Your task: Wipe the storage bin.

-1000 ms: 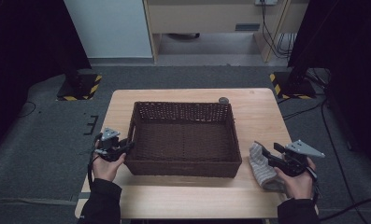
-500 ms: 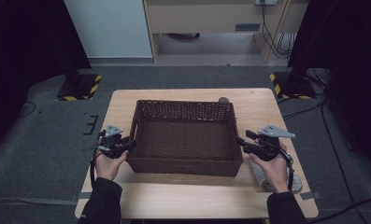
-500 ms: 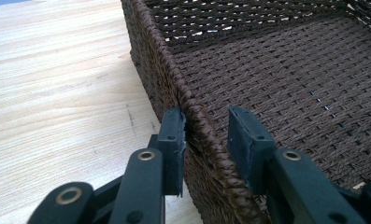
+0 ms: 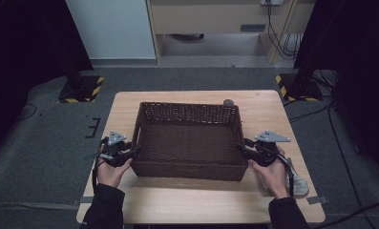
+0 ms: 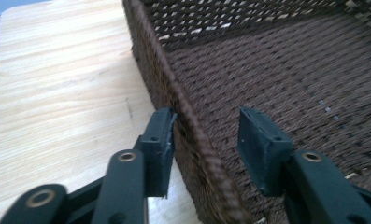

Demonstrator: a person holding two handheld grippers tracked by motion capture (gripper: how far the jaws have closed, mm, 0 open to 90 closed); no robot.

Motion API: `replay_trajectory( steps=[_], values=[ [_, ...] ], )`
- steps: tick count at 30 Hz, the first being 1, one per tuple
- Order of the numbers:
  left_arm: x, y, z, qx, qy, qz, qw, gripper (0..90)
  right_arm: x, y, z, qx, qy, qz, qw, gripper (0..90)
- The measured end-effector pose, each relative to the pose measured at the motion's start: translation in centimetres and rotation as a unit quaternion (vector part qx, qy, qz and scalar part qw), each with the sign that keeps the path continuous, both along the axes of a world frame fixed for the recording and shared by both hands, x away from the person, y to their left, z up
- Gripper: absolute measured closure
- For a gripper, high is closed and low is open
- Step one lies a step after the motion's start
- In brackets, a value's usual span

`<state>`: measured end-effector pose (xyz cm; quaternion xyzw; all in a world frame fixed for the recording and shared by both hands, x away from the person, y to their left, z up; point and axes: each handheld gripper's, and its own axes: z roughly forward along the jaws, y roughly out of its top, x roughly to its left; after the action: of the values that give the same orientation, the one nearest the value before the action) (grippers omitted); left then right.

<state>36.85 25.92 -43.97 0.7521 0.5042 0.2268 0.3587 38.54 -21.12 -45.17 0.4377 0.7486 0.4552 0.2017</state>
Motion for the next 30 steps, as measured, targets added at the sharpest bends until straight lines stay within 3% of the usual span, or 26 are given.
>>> replay_trajectory(
  steps=[4, 7, 9, 11, 14, 18, 24, 26, 30],
  values=[
    [0.1, 0.4, -0.3, -0.001, 0.006, 0.017, 0.9998, 69.7, -1.0, 0.1, 0.0, 0.01, 0.006, 0.002, 0.9999, 58.9],
    [0.2, 0.7, -0.4, -0.019, 0.012, 0.016, 0.9996, 72.7, -1.3, 0.1, 0.3, 0.007, 0.01, 0.012, 0.9999, 57.5],
    [0.4, 0.7, -0.4, -0.016, 0.01, 0.016, 0.9997, 73.6, -1.1, 0.0, 0.7, 0.003, 0.001, 0.017, 0.9998, 53.0],
    [0.6, 0.8, -0.5, -0.015, 0.006, 0.021, 0.9996, 74.6, -0.6, -0.1, 0.9, 0.006, -0.019, -0.004, 0.9998, 48.8],
    [1.2, 1.0, -0.7, -0.023, 0.0, 0.031, 0.9993, 76.3, 0.5, 0.0, 0.6, 0.0, -0.029, -0.014, 0.9995, 54.7],
    [2.0, 1.3, -0.9, -0.036, -0.005, 0.032, 0.9988, 76.7, 0.9, 0.2, 0.0, 0.012, -0.029, 0.0, 0.9995, 61.6],
    [1.3, 1.7, -0.5, -0.035, -0.001, 0.024, 0.9991, 67.2, 0.3, 0.5, 0.3, 0.002, -0.024, -0.004, 0.9997, 66.0],
    [0.8, 1.8, -0.3, -0.023, 0.001, 0.025, 0.9994, 65.4, -0.1, 0.5, 0.4, -0.001, -0.022, -0.004, 0.9998, 65.8],
    [0.4, 1.7, -0.3, -0.02, 0.002, 0.026, 0.9995, 68.1, -1.3, 0.7, 0.5, 0.002, -0.013, 0.004, 0.9999, 64.9]
  ],
)
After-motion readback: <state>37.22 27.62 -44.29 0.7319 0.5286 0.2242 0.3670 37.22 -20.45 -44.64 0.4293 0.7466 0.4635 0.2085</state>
